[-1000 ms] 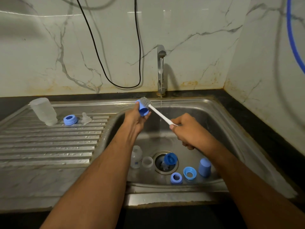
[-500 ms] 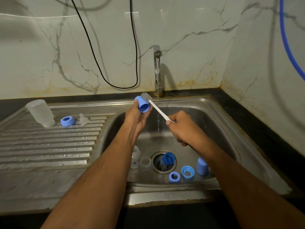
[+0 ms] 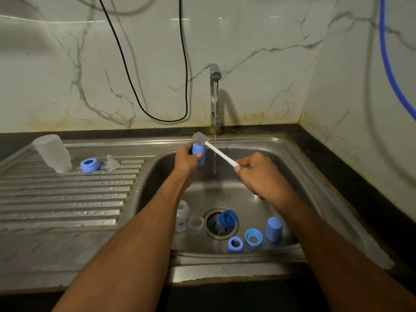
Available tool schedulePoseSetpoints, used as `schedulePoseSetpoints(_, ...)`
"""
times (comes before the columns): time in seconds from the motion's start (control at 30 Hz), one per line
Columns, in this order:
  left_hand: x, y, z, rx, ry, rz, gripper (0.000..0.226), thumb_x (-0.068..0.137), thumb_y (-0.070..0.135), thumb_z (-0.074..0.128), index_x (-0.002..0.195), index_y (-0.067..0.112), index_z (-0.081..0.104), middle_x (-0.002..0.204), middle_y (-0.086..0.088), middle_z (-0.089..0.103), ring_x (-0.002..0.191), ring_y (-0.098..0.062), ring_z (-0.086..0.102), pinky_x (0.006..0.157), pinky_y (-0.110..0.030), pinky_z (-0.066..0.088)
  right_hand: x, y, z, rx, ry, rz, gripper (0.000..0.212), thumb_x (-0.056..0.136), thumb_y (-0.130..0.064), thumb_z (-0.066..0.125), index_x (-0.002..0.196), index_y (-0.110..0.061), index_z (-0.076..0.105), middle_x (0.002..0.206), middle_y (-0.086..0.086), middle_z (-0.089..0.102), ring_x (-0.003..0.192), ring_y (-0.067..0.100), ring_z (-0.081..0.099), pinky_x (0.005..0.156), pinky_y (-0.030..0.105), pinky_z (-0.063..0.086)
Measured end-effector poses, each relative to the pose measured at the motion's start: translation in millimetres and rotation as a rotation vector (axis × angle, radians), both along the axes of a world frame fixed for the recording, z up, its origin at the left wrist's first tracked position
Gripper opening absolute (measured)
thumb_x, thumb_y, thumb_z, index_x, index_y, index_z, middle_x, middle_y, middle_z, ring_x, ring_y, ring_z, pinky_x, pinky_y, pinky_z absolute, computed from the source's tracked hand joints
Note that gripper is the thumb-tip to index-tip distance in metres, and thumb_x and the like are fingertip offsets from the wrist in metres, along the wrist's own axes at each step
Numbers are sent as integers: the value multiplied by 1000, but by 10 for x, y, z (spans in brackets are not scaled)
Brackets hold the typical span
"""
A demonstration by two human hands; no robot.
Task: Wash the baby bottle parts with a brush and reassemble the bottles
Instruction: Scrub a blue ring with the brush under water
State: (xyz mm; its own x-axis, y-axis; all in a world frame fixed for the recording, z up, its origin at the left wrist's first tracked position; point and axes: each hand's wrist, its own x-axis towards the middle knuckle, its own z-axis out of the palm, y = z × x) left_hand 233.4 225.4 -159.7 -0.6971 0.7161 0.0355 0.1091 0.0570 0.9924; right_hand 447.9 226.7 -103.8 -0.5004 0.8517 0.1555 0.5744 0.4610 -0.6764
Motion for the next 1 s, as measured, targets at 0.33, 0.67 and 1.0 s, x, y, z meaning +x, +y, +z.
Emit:
schedulePoseSetpoints(0.33, 72, 23, -28, -41, 218, -5, 41, 97, 5, 60, 137, 8, 55, 132, -12, 61, 120, -25, 60, 102, -44, 52, 22, 40, 29, 66, -116, -37, 25, 102, -27, 54, 120, -22, 72, 82, -3, 66, 72, 12, 64, 68, 31, 58)
schedulePoseSetpoints(0.67, 51, -22, -11, -21, 183, 19, 40, 97, 5, 60, 136, 7, 55, 131, -12, 62, 120, -24, 60, 102, -42, 53, 82, 99, 40, 41, -131, -53, 26, 101, -26, 56, 122, -20, 71, 86, -3, 66, 75, 11, 63, 68, 26, 53)
schedulePoseSetpoints(1.0, 13, -34, -70, -65, 146, 82, 41, 96, 3, 61, 136, 8, 55, 131, -4, 59, 116, -20, 58, 101, -35, 51, 159, 137, 62, -104, -147, -16, 22, 102, -24, 55, 114, -22, 72, 68, 4, 60, 52, 15, 50, 43, 24, 39)
